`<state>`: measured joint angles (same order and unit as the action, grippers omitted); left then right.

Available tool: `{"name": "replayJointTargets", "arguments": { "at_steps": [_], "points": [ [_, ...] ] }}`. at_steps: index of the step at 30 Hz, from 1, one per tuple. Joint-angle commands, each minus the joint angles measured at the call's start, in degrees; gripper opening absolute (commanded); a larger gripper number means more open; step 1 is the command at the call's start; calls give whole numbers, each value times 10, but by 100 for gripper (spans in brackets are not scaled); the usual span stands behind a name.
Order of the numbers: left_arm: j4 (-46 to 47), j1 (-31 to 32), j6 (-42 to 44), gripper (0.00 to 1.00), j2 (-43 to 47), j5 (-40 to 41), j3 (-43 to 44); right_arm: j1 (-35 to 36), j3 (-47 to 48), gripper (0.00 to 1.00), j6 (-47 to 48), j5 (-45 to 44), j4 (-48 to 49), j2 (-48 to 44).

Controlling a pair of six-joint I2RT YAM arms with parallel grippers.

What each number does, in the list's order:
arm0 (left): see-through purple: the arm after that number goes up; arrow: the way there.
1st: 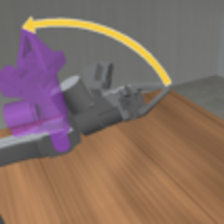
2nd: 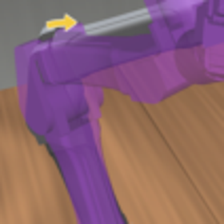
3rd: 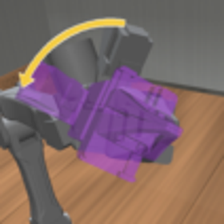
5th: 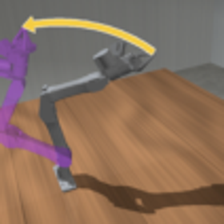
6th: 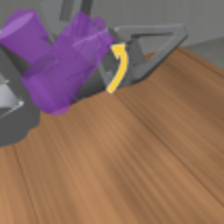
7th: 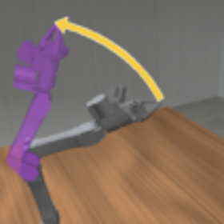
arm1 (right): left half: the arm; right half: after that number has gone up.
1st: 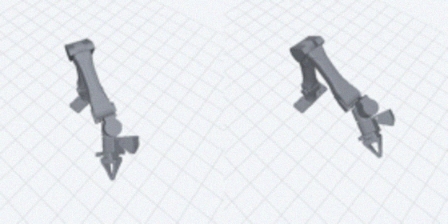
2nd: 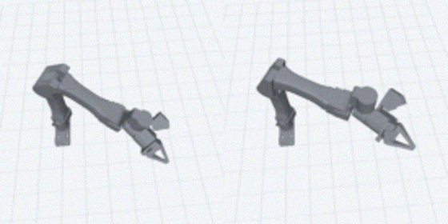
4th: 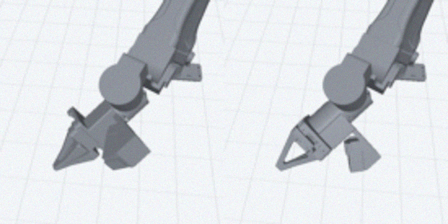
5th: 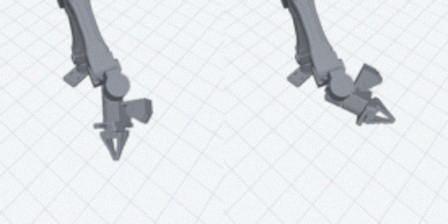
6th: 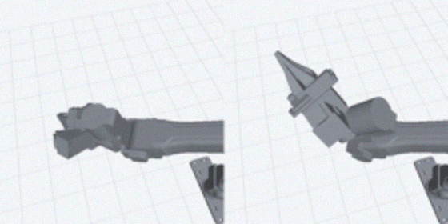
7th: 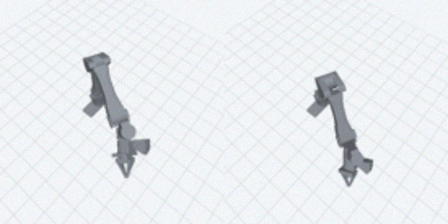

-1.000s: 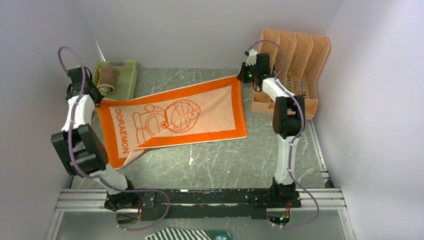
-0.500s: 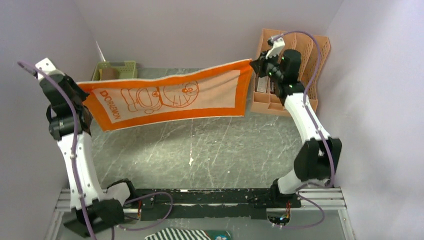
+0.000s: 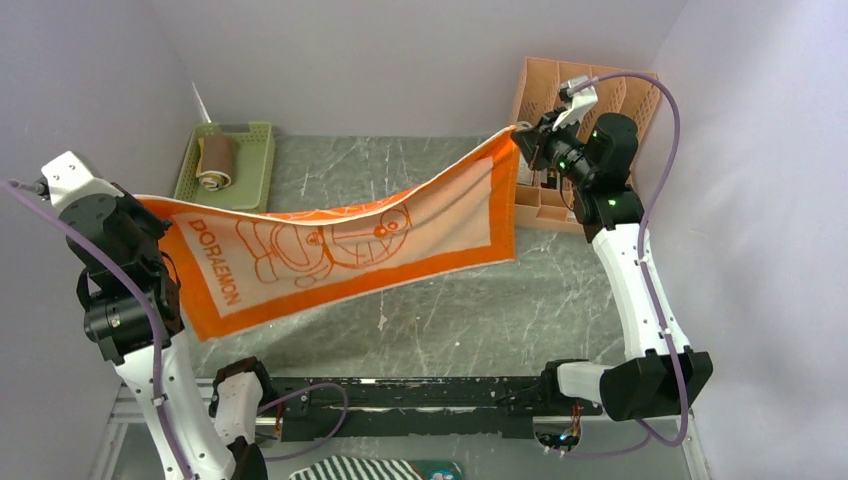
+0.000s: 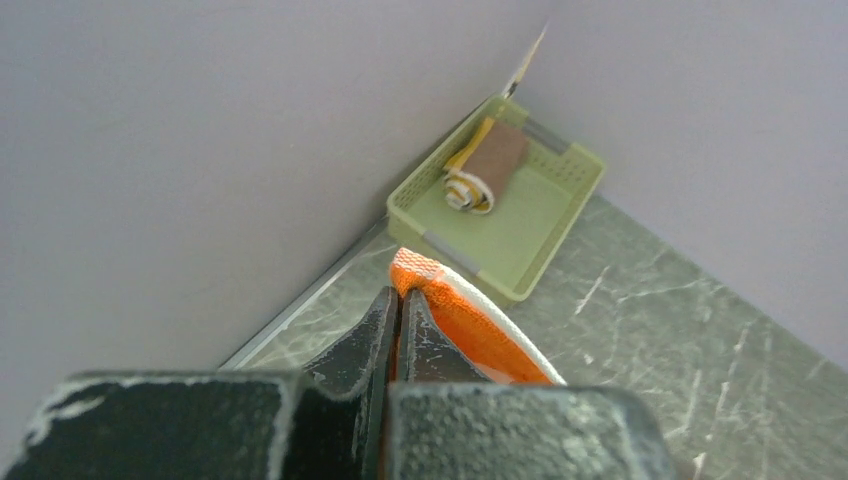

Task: Roll the towels
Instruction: Flatten out the towel at the center of the board.

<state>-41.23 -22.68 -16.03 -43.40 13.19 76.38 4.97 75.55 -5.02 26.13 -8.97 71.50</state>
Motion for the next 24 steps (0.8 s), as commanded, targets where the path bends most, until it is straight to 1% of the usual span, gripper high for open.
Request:
{"name": "replayJointTargets", "arguments": {
  "at_steps": [1, 3, 5, 9, 14, 17, 20, 24],
  "points": [
    [-37, -2, 21, 7, -14, 50, -14, -4, 20, 0, -17, -30, -28, -1],
    [-10, -2, 29, 7, -21, 55, -51, -5, 2, 0, -24, -38, -11, 4],
    [26, -1, 39, 7, -31, 43, -97, -4, -28, 0, -33, -37, 25, 15],
    [95, -1, 34, 7, -66, 34, -183, -5, -82, 0, -55, -27, 101, 69],
    [181, -1, 34, 7, -135, -1, -217, -6, -94, 0, -74, -12, 178, 182],
    [234, -1, 40, 7, -189, -25, -210, -5, -70, 0, -88, -2, 215, 260],
    [279, -1, 47, 7, -253, -37, -192, -6, -13, 0, -85, 15, 208, 331],
    [338, -2, 75, 7, -307, -52, -172, -5, 63, 0, -78, 31, 195, 401]
  ]
}}
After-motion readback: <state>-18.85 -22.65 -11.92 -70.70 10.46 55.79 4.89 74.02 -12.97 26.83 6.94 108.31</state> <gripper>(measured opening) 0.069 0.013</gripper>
